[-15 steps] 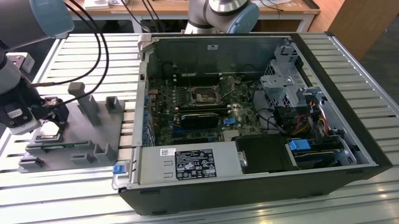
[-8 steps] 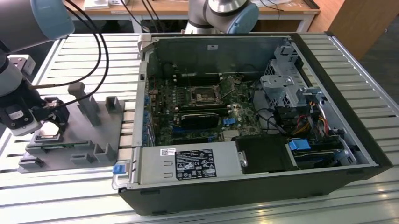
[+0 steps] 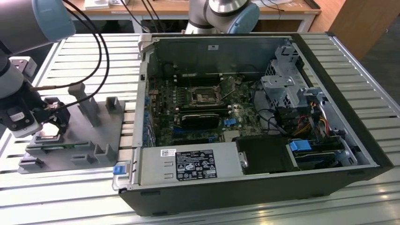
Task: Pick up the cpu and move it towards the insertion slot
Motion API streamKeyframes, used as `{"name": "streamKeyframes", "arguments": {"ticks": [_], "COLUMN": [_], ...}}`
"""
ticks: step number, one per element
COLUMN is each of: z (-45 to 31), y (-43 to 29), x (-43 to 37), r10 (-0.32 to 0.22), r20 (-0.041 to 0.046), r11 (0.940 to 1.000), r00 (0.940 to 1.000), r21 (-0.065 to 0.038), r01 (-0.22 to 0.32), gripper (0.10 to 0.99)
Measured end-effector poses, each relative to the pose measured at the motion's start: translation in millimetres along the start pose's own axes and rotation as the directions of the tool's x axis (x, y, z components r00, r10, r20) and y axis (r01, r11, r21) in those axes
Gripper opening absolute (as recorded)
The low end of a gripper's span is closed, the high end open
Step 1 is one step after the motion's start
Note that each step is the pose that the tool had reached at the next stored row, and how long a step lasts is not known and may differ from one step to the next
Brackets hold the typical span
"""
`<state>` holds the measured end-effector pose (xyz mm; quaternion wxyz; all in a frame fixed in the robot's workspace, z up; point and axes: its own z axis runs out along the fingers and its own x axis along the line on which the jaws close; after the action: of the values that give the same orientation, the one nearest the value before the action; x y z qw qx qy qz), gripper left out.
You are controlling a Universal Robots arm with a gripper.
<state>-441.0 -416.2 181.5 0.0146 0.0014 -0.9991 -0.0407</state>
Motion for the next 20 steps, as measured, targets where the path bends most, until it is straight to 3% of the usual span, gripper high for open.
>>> {"name": "streamKeyframes", "arguments": {"ticks": [4,5,10,11,15,20], "z": [0.7,0.9,1.4,1.4,1.4,1.3], "y": [0.4,0.4,0.4,0.4,0.4,0.4], "x": [0.1,0.1,0.2,0.3,0.3,0.4], "r10": [0.000,0.000,0.000,0.000,0.000,0.000], "r20": [-0.0001,0.0000,0.0002,0.0002,0.0000,0.0002], "r11": [1.0000,1.0000,1.0000,1.0000,1.0000,1.0000], "r00": [1.0000,1.0000,1.0000,1.0000,1.0000,1.0000], "r21": [0.000,0.000,0.000,0.000,0.000,0.000], "r01": [0.000,0.000,0.000,0.000,0.000,0.000], "gripper": [0.749,0.678,0.663,0.592,0.545,0.545]}}
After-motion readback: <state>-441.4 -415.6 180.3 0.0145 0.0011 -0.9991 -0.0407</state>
